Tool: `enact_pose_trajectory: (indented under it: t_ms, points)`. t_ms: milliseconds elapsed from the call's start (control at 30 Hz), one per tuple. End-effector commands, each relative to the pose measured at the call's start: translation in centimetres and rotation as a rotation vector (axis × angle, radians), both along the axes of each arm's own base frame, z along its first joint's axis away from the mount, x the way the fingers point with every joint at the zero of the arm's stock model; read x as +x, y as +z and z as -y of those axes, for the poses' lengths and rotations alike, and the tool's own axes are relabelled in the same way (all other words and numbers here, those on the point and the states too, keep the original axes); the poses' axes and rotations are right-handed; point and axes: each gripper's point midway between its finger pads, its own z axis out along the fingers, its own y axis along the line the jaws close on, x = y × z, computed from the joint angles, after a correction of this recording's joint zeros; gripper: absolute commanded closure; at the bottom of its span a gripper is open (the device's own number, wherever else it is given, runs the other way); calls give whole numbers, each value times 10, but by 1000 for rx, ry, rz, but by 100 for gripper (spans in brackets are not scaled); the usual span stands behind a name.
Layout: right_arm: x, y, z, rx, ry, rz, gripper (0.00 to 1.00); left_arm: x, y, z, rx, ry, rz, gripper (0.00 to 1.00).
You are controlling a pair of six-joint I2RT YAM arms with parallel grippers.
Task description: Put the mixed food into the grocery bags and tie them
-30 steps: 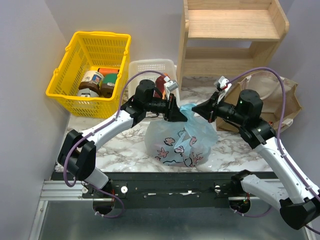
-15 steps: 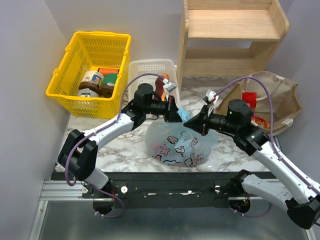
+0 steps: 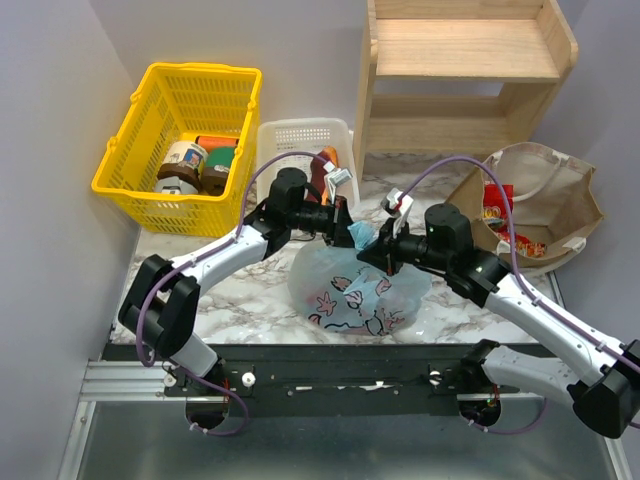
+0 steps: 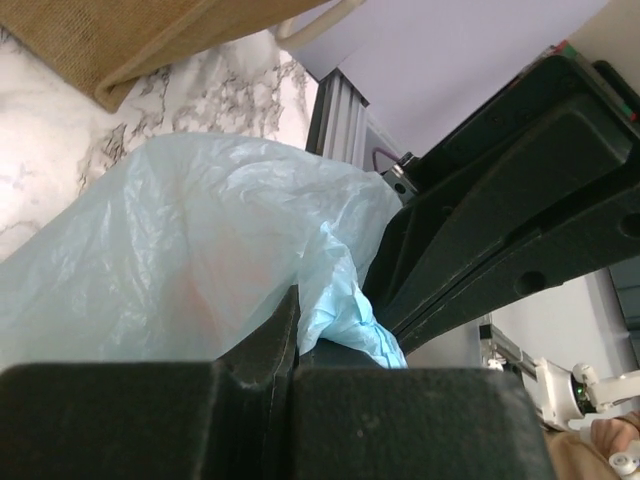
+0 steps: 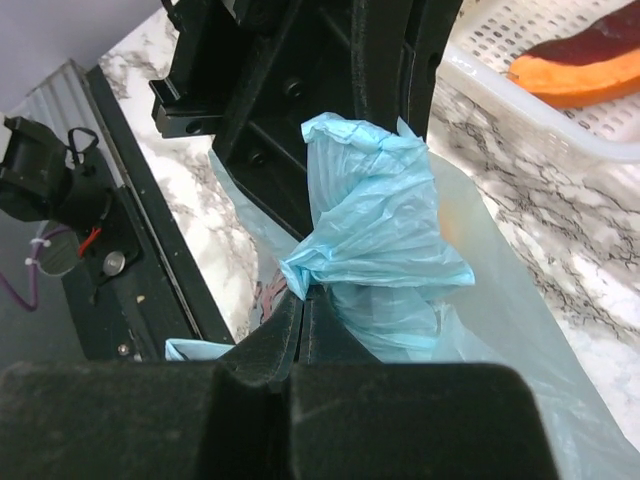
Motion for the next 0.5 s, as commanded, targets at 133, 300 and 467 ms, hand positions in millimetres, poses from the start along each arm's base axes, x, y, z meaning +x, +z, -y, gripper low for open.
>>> enact_pose_trajectory:
  t_ms: [133, 300, 467]
  points:
    - [-14, -24, 12, -102, 8, -44, 99, -1, 11, -12, 37, -21, 48, 80]
    - [-16, -19, 13, -96, 17, -27, 99, -8, 6, -25, 112, -16, 60, 57]
    - [-17, -17, 13, -92, 27, -16, 99, -18, 6, -33, 133, -42, 58, 45]
